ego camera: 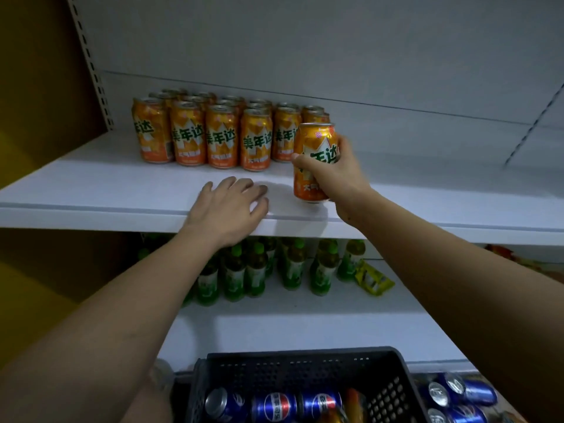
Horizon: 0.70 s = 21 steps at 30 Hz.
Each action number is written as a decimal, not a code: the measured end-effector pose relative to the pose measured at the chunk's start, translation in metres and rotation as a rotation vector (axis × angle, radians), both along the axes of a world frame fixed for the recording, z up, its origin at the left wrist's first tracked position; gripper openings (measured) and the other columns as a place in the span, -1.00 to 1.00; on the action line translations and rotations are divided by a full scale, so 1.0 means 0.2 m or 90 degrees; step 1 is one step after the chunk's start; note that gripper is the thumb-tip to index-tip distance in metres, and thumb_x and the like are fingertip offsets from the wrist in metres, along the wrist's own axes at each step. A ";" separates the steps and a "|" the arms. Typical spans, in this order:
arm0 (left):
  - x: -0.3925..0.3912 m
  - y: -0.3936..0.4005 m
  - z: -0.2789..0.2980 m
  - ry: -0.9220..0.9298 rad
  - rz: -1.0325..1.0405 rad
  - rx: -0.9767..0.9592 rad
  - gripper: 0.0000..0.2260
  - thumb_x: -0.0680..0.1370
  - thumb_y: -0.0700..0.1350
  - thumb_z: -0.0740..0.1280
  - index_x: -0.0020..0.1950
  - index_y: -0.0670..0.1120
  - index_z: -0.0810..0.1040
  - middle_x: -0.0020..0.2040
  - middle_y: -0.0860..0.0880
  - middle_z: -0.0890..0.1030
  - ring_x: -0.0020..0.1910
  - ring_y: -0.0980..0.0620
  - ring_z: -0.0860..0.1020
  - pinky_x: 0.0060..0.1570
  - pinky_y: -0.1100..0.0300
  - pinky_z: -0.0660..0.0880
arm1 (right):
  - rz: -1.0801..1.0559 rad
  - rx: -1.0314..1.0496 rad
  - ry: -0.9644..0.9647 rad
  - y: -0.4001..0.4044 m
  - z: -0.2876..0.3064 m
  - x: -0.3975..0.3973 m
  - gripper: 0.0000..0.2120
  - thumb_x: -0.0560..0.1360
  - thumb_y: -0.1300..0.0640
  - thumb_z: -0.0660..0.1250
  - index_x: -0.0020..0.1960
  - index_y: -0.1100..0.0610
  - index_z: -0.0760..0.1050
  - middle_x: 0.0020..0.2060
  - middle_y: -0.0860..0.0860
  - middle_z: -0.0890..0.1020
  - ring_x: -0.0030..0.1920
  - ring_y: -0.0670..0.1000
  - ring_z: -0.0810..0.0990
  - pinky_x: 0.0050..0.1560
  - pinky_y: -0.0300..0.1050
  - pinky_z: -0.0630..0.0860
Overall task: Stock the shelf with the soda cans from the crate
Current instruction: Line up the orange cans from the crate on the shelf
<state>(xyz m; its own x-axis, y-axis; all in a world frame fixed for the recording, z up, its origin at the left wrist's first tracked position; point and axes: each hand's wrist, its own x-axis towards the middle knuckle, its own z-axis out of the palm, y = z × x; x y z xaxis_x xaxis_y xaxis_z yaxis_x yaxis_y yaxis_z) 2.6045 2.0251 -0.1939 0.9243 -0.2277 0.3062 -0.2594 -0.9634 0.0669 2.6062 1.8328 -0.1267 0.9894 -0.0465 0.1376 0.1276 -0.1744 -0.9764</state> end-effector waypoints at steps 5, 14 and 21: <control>0.02 0.01 -0.02 0.005 0.012 0.009 -0.53 0.62 0.20 -0.08 0.51 0.17 0.25 0.51 0.07 0.30 0.45 0.00 0.27 0.40 -0.12 0.23 | -0.046 -0.046 -0.088 0.07 -0.04 0.24 -0.31 0.37 0.05 0.58 0.37 -0.03 0.27 0.13 -0.10 0.54 0.07 -0.13 0.56 -0.02 -0.25 0.52; 0.00 -0.01 -0.01 0.026 0.025 0.008 -0.52 0.63 0.19 -0.07 0.56 0.17 0.15 0.58 0.07 0.18 0.54 0.00 0.14 0.48 -0.11 0.10 | -0.106 -0.059 -0.116 0.20 -0.16 0.62 -0.13 0.24 -0.08 0.61 0.43 0.02 0.28 0.29 -0.02 0.53 0.27 0.04 0.53 0.31 0.13 0.48; 0.00 -0.01 -0.01 0.034 0.024 0.008 -0.52 0.63 0.18 -0.06 0.57 0.17 0.14 0.58 0.08 0.16 0.55 0.00 0.12 0.49 -0.11 0.08 | -0.125 -0.046 -0.169 0.21 -0.26 0.65 -0.23 0.32 0.01 0.60 0.41 0.08 0.32 0.27 0.01 0.54 0.24 -0.02 0.53 0.24 -0.10 0.48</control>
<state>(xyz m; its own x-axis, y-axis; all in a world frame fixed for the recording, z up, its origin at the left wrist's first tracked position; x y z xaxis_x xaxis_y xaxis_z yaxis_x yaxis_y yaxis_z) 2.6050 2.0223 -0.1968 0.9475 -0.1953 0.2533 -0.2188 -0.9734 0.0681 2.7363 1.8742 -0.1781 0.8920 -0.2130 0.3988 0.3326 -0.2883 -0.8979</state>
